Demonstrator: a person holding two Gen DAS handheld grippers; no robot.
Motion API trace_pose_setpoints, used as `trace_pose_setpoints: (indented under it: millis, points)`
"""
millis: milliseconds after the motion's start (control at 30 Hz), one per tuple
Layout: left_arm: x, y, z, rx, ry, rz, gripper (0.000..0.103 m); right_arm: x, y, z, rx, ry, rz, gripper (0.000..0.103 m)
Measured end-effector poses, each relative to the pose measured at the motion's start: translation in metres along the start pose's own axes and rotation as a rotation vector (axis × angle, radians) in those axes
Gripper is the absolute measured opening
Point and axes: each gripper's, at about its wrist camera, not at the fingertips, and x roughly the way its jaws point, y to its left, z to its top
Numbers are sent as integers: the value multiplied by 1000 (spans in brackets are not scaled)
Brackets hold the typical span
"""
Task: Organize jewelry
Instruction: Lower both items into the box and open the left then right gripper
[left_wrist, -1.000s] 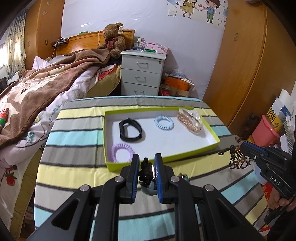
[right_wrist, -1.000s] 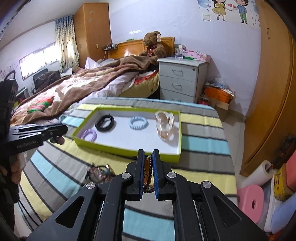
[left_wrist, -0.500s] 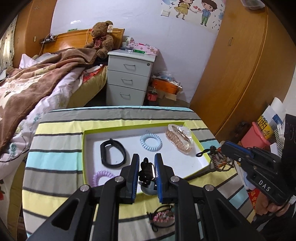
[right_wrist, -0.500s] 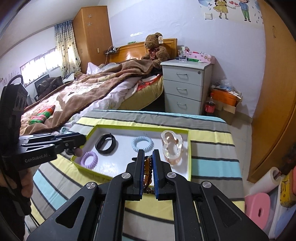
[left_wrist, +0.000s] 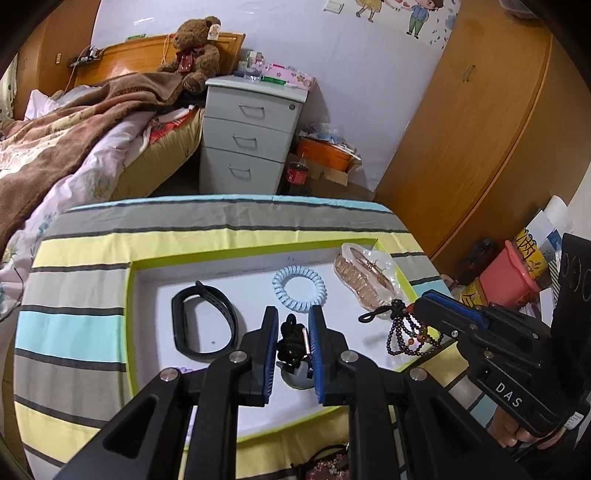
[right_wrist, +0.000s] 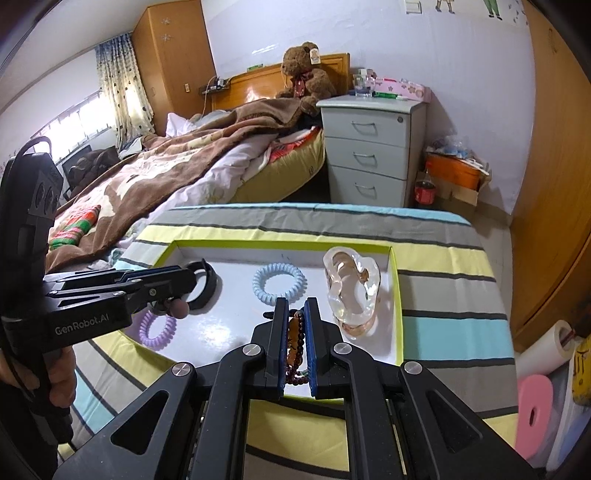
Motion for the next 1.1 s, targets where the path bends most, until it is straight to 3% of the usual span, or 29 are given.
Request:
trace_pose_setpoints:
  millis: [500,1100]
  points:
    - [38,-1,-10,18,73,34,17,26,0,-14,-73,74,-72,8]
    - [46,-2,-17,15,96,61,18,32,0,-23,-119,103,-106,9]
